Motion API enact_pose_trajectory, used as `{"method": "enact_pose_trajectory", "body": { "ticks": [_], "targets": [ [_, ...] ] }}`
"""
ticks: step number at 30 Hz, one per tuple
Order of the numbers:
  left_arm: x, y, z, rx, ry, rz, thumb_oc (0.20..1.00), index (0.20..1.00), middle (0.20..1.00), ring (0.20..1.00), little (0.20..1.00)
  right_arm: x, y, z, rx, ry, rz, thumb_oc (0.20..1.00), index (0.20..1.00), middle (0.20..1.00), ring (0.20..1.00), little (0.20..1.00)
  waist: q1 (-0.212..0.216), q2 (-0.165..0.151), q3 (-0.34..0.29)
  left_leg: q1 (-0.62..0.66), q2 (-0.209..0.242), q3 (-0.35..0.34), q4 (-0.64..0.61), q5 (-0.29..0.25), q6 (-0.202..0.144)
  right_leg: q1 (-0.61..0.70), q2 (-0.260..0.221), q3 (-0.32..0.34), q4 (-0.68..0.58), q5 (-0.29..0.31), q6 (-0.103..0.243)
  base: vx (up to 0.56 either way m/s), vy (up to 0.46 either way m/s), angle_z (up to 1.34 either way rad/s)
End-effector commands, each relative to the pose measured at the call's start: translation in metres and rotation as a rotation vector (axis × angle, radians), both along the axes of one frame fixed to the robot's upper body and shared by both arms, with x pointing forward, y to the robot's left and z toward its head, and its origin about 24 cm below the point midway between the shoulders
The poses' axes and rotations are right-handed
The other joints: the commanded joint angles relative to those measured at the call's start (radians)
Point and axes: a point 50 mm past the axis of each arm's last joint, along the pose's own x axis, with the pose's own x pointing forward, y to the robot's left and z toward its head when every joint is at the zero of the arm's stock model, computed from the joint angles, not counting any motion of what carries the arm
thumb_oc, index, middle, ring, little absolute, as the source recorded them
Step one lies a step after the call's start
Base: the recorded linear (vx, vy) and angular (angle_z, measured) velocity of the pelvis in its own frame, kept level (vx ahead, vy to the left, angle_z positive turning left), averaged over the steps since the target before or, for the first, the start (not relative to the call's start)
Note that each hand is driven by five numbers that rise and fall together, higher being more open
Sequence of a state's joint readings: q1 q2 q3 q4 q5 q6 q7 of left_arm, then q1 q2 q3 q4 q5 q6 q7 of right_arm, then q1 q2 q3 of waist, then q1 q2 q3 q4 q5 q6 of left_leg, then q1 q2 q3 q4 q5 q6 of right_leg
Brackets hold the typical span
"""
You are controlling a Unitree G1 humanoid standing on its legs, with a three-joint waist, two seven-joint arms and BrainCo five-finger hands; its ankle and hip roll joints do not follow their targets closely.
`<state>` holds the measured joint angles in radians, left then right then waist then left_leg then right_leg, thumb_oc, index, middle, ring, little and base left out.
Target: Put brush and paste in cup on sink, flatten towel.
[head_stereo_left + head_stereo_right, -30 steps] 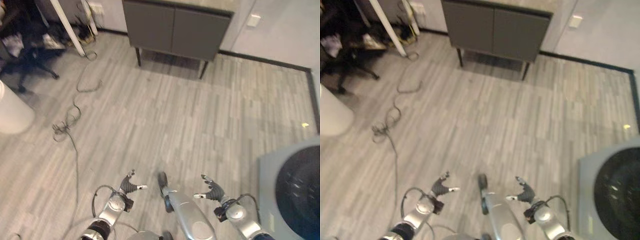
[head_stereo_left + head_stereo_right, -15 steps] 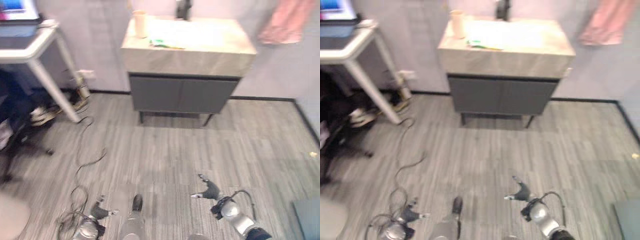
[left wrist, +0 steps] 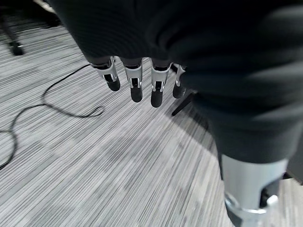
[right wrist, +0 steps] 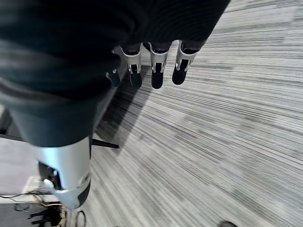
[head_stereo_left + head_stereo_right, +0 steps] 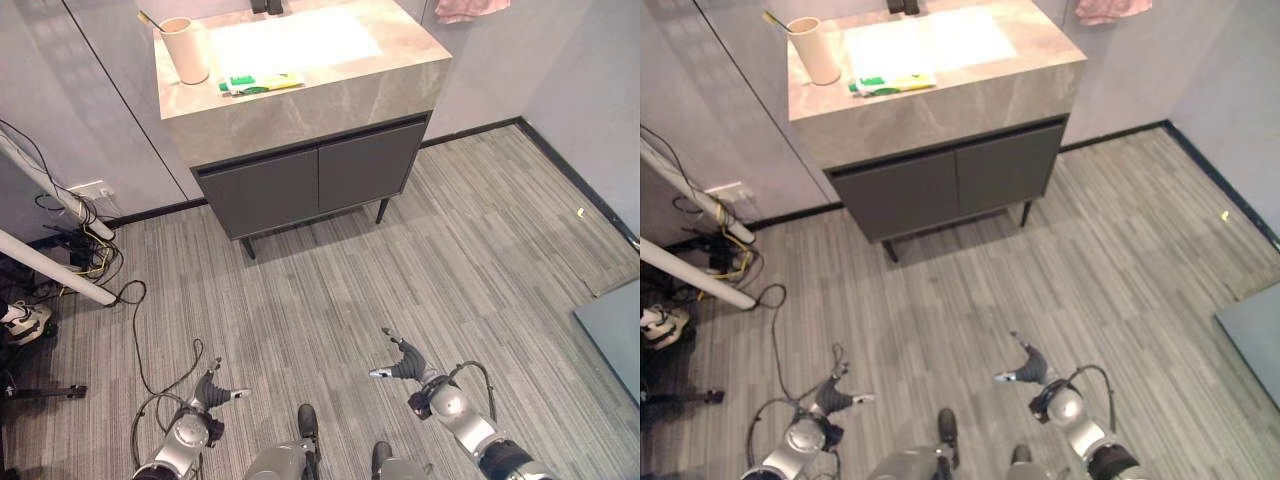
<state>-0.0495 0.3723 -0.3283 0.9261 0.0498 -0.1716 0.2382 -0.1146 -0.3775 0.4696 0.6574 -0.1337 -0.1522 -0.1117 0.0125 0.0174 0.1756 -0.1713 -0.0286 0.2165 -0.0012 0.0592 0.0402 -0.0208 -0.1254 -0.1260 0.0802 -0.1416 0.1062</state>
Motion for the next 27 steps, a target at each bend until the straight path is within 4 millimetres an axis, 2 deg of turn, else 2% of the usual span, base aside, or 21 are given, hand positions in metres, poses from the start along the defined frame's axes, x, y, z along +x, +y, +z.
{"method": "enact_pose_trajectory", "body": {
  "ticks": [1,8,14,15,17,20,22,23,24,25,26,27],
  "targets": [
    [0.019,-0.01,0.008,-0.004,-0.073,-0.024,1.0,1.0,1.0,1.0,1.0,0.013,-0.011,0.021,-0.022,-0.115,-0.007,1.0,1.0,1.0,1.0,1.0,-0.003,-0.016,0.007,-0.068,0.072,-0.026,0.149,-0.031,-0.083,0.022,-0.001,0.047,0.017,0.112,0.043,0.06,-0.016,-0.05],
    [0.015,-0.016,0.005,0.005,-0.058,-0.065,1.0,1.0,1.0,1.0,1.0,0.008,-0.016,0.018,-0.007,-0.105,-0.049,1.0,1.0,1.0,1.0,1.0,-0.007,-0.03,-0.008,-0.081,0.066,-0.02,0.159,-0.045,-0.083,0.037,-0.006,0.063,-0.009,0.137,0.049,0.06,-0.006,-0.03],
    [0.013,-0.015,0.008,0.028,-0.07,-0.11,1.0,1.0,1.0,1.0,1.0,0.005,-0.022,0.019,0.03,-0.109,-0.1,1.0,1.0,1.0,1.0,1.0,-0.012,-0.04,-0.022,-0.083,0.033,-0.021,0.179,-0.09,-0.063,0.045,-0.033,0.08,0.013,0.205,0.075,0.11,0.087,0.05],
    [0.013,-0.013,0.009,0.034,-0.077,-0.121,1.0,1.0,1.0,1.0,1.0,0.005,-0.024,0.022,0.055,-0.121,-0.122,1.0,1.0,1.0,1.0,1.0,-0.014,-0.04,-0.02,-0.074,0.02,-0.019,0.181,-0.103,-0.053,0.036,-0.041,0.092,0.05,0.235,0.087,0.12,0.132,0.13],
    [0.013,-0.012,0.011,0.039,-0.086,-0.125,1.0,1.0,1.0,1.0,1.0,0.008,-0.023,0.026,0.069,-0.137,-0.126,1.0,1.0,1.0,1.0,1.0,-0.017,-0.035,-0.014,-0.062,0.009,-0.016,0.18,-0.123,-0.042,0.015,-0.047,0.106,0.102,0.253,0.098,0.1,0.15,0.11],
    [0.013,-0.008,0.013,0.064,-0.085,-0.142,1.0,1.0,1.0,1.0,1.0,0.01,-0.021,0.03,0.1,-0.152,-0.126,1.0,1.0,1.0,1.0,1.0,-0.027,-0.01,0.014,-0.014,-0.006,-0.018,0.159,-0.142,-0.006,-0.087,-0.042,0.132,0.297,0.33,0.088,0.11,0.213,-0.12],
    [0.013,-0.006,0.015,0.074,-0.095,-0.144,1.0,1.0,1.0,1.0,1.0,0.012,-0.018,0.036,0.098,-0.179,-0.102,1.0,1.0,1.0,1.0,1.0,-0.041,0.016,0.049,0.028,0.002,-0.018,0.144,-0.152,0.011,-0.16,-0.023,0.099,0.438,0.323,0.076,0.18,0.261,0.02],
    [0.011,-0.004,0.015,0.082,-0.088,-0.146,1.0,1.0,1.0,1.0,1.0,0.012,-0.016,0.037,0.103,-0.186,-0.095,1.0,1.0,1.0,1.0,1.0,-0.043,0.027,0.058,0.053,0.002,-0.01,0.14,-0.157,0.013,-0.186,-0.028,0.068,0.474,0.31,0.076,0.25,0.229,0.09],
    [0.009,-0.003,0.013,0.086,-0.077,-0.144,1.0,1.0,1.0,1.0,1.0,0.012,-0.014,0.039,0.108,-0.194,-0.089,1.0,1.0,1.0,1.0,1.0,-0.052,0.041,0.062,0.079,0.005,-0.012,0.132,-0.155,0.014,-0.233,-0.012,0.053,0.488,0.286,0.069,0.31,0.197,-0.09],
    [0.009,-0.003,0.012,0.094,-0.074,-0.14,1.0,1.0,1.0,1.0,1.0,0.013,-0.013,0.042,0.113,-0.209,-0.078,1.0,1.0,1.0,1.0,1.0,-0.072,0.043,0.076,0.109,0.0,-0.024,0.127,-0.156,0.007,-0.283,0.027,0.054,0.485,0.216,0.061,0.22,0.121,-0.41],
    [0.009,-0.003,0.012,0.094,-0.074,-0.14,1.0,1.0,1.0,1.0,1.0,0.013,-0.013,0.042,0.112,-0.209,-0.078,1.0,1.0,1.0,1.0,1.0,-0.071,0.044,0.074,0.107,0.002,-0.023,0.126,-0.153,0.007,-0.284,0.028,0.053,0.483,0.218,0.06,0.37,0.094,-0.39],
    [0.009,0.002,0.011,0.096,-0.074,-0.099,1.0,1.0,1.0,1.0,1.0,0.015,-0.011,0.048,0.107,-0.238,-0.051,1.0,1.0,1.0,1.0,1.0,-0.081,0.034,0.084,0.157,-0.016,-0.011,0.118,-0.17,-0.008,-0.36,0.003,-0.012,0.329,0.197,0.05,0.38,0.008,-0.16]
  ]
}}
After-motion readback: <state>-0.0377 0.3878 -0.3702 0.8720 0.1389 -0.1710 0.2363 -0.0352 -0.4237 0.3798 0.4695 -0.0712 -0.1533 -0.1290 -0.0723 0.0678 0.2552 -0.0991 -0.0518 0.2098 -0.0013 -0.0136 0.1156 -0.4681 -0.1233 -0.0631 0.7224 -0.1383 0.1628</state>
